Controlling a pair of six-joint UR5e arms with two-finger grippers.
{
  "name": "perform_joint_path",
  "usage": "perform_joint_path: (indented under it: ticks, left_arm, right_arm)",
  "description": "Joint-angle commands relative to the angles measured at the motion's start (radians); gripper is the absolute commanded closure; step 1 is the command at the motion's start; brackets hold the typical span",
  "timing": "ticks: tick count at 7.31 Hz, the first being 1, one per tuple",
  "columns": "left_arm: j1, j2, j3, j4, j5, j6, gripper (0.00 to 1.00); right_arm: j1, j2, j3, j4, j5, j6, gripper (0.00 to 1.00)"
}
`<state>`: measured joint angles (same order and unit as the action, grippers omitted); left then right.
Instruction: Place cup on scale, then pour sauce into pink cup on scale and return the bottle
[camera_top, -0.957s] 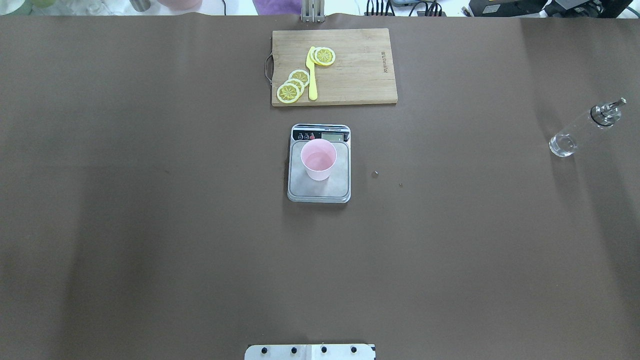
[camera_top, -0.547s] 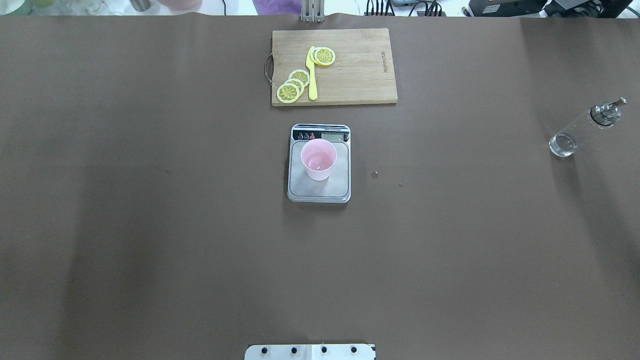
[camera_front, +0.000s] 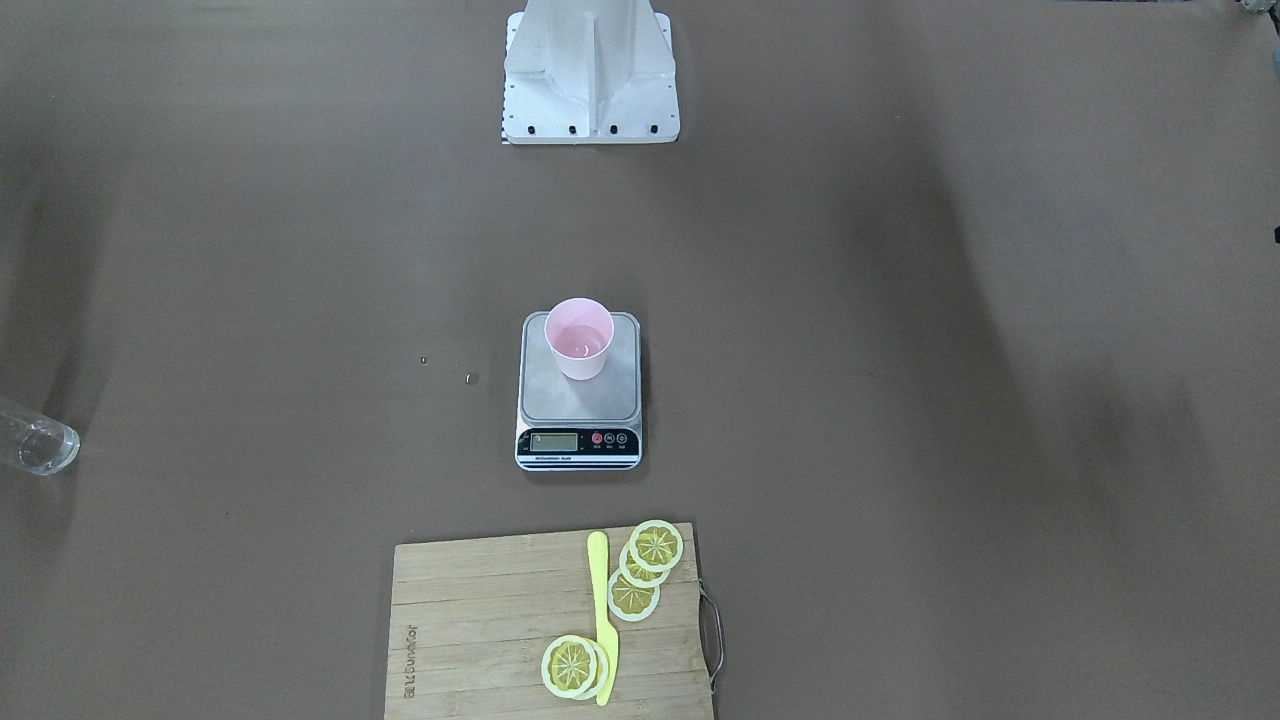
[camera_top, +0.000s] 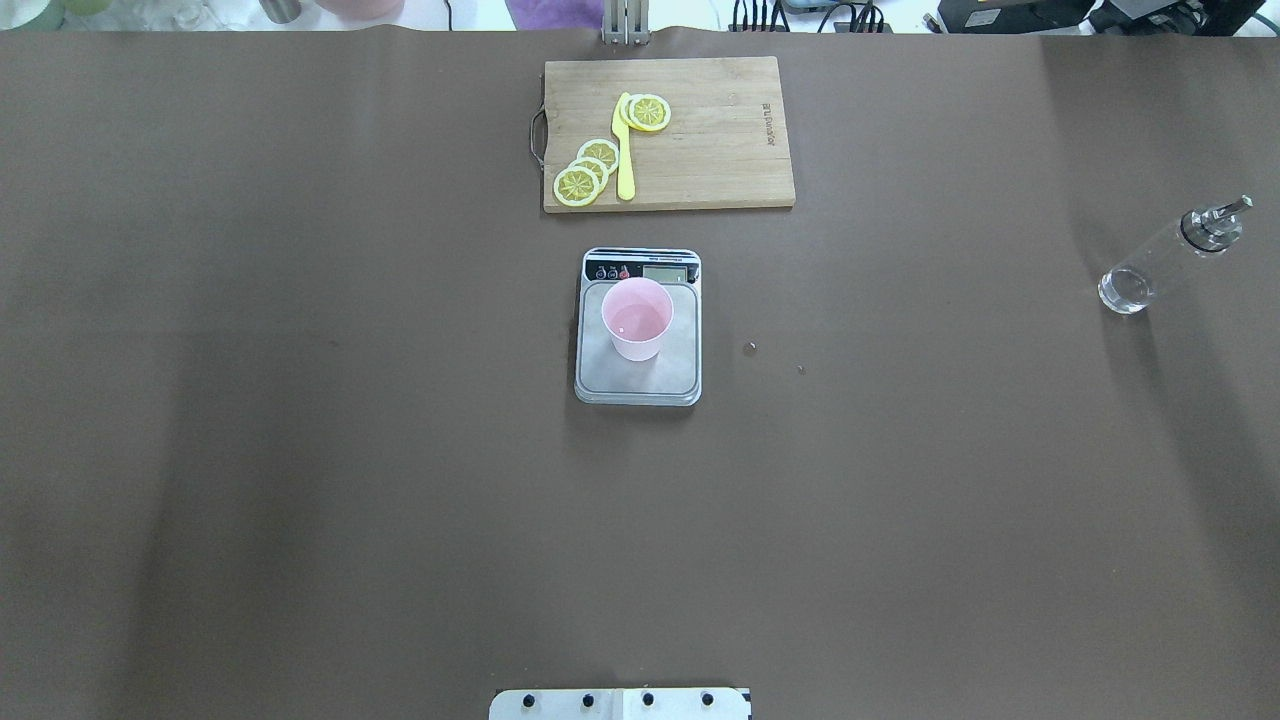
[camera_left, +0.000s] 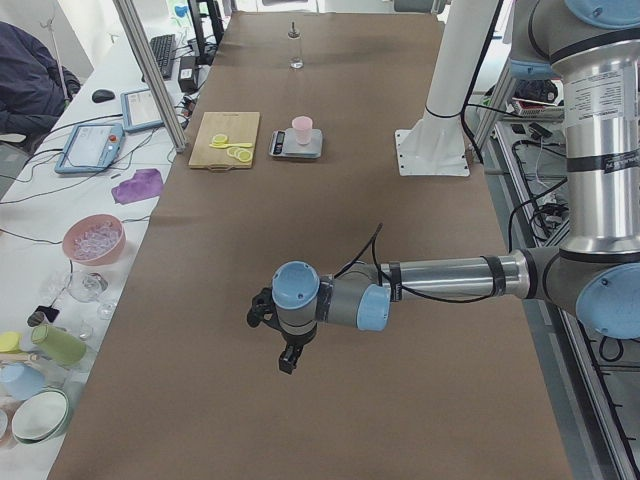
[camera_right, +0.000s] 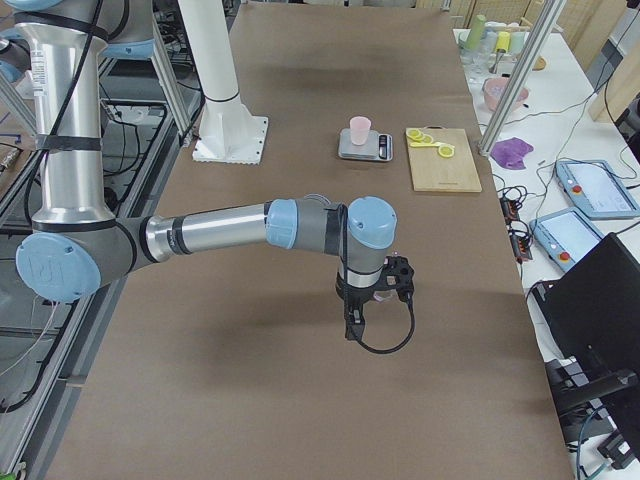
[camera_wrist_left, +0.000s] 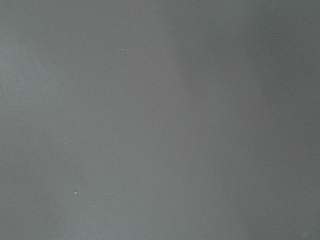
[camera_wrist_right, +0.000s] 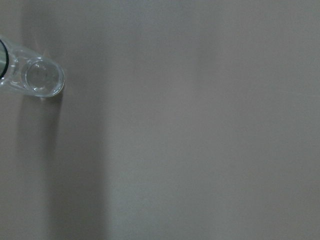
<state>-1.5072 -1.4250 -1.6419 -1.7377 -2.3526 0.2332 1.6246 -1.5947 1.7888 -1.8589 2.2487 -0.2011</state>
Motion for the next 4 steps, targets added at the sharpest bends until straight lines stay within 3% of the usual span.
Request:
perform_joint_path:
  ticks: [1,4]
  left_arm:
    - [-0.002,-0.009,-0.099,0.149,0.001,0.001,0.02]
    - [-0.007,-0.008,-0.122,0.185,0.001,0.003,0.02]
  right_arm:
    - [-0.005,-0.022,-0.006,0.058,0.002,0.003,0.0]
    - [-0.008,-0.024,-0.006,0.06,0.002,0.011,0.0]
